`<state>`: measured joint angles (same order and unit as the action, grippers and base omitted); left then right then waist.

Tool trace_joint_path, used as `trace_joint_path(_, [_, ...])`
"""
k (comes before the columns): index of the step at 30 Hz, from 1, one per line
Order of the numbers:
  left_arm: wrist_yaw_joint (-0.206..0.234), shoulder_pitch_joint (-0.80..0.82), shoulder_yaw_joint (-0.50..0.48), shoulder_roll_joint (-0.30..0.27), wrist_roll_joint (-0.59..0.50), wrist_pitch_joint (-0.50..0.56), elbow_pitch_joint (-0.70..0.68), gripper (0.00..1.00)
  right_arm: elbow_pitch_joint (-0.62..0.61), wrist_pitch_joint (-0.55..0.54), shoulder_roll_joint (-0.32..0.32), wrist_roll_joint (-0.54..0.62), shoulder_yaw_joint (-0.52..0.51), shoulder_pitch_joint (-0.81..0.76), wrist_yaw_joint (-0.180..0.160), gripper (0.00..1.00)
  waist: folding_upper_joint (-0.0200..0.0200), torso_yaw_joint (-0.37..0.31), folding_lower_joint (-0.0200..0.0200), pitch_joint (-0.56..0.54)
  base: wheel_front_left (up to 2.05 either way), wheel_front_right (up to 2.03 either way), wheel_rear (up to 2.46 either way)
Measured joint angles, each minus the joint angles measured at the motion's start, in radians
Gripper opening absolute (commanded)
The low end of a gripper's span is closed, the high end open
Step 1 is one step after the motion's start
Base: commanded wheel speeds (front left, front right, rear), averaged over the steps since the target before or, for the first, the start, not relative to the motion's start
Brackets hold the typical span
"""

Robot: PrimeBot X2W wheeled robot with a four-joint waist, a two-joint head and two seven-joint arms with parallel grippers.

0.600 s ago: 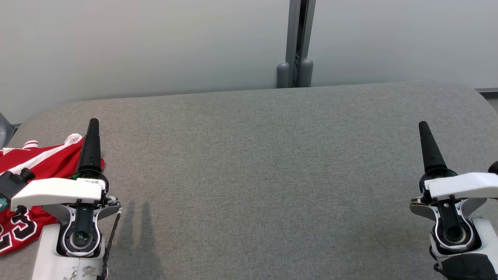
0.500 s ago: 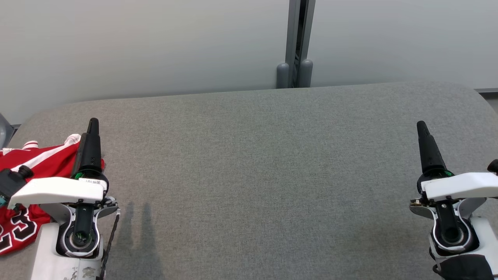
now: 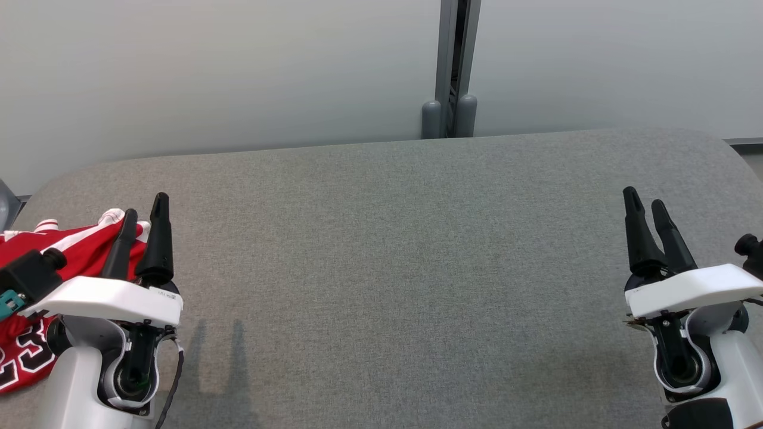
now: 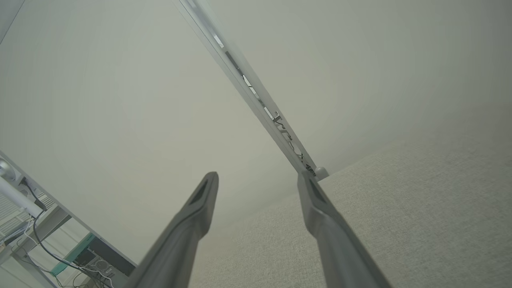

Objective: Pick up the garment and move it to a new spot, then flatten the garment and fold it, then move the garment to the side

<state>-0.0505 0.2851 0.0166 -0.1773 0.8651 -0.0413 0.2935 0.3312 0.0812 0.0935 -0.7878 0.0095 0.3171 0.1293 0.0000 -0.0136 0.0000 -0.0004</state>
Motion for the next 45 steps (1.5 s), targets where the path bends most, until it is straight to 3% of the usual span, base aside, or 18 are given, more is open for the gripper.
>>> trace_joint_path(26, [0.077,-0.078,0.097,-0.062,-0.274,-0.034,-0.070,1.00,-0.059,0.021,0.002,0.371,0.030,-0.058,0.000,1.00,0.0000,-0.004,0.0000,-0.012,0.00,0.00,0.00])
trace_joint_path(45, [0.113,-0.114,0.152,-0.095,-0.402,-0.039,-0.097,1.00,-0.044,0.016,-0.008,0.512,0.025,-0.080,0.000,1.00,0.0000,-0.006,0.0000,-0.015,0.00,0.00,0.00])
